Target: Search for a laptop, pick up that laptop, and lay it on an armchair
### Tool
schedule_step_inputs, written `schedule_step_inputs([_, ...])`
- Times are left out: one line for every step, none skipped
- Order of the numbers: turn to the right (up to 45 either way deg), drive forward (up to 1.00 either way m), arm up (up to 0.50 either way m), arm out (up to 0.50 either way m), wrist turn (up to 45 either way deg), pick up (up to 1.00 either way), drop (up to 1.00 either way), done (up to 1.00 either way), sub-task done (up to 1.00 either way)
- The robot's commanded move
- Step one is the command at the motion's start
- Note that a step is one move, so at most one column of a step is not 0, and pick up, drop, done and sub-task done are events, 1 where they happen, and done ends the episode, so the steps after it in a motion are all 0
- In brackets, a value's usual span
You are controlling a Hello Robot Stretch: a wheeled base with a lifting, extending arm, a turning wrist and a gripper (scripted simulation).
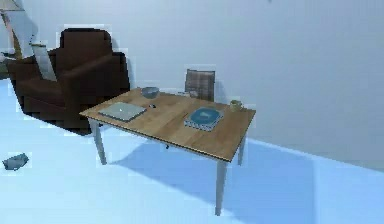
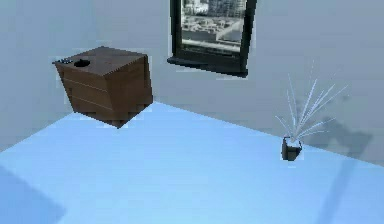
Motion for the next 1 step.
schedule_step_inputs([-3.0,0.0,0.0,0.0,0.0,0.0,0.0,0.0,0.0])
